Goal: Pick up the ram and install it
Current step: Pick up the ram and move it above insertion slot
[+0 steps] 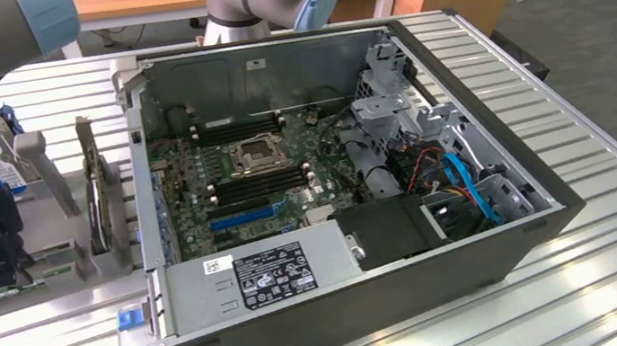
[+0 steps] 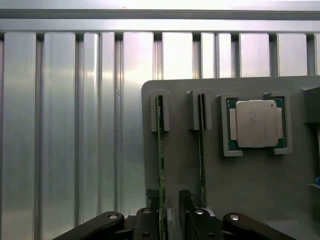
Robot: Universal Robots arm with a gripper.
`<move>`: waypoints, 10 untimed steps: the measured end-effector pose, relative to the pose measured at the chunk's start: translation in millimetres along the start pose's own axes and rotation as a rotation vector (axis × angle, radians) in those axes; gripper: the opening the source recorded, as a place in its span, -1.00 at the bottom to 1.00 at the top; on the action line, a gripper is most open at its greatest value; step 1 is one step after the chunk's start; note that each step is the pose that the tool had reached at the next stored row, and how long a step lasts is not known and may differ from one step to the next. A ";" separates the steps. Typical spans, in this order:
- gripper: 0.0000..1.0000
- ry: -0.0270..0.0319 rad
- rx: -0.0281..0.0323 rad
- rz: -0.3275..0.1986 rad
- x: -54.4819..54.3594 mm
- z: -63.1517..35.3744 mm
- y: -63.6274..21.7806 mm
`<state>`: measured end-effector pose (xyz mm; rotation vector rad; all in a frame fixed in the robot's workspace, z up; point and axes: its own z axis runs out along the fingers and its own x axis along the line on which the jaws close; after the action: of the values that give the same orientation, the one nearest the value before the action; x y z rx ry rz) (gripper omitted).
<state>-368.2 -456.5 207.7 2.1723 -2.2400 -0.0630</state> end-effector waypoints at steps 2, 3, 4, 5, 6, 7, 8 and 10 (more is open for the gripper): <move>-0.40 0.0000 0.0000 0.000 0.0 1.6 -0.1; -0.40 -0.0001 0.0000 0.000 0.0 2.3 -0.1; -0.40 -0.0001 0.0000 0.000 0.0 3.0 -0.2; -0.40 0.0000 0.0000 0.000 0.0 3.6 -0.2; -0.40 0.0000 0.0000 0.000 0.0 4.3 -0.3; -0.40 -0.0001 0.0000 0.000 0.0 5.0 -0.4; -0.40 0.0000 0.0000 0.000 0.1 5.6 -0.4; -0.40 0.0000 0.0000 0.000 0.1 6.9 -0.5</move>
<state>-368.0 -456.5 200.8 2.1723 -2.2400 -0.0631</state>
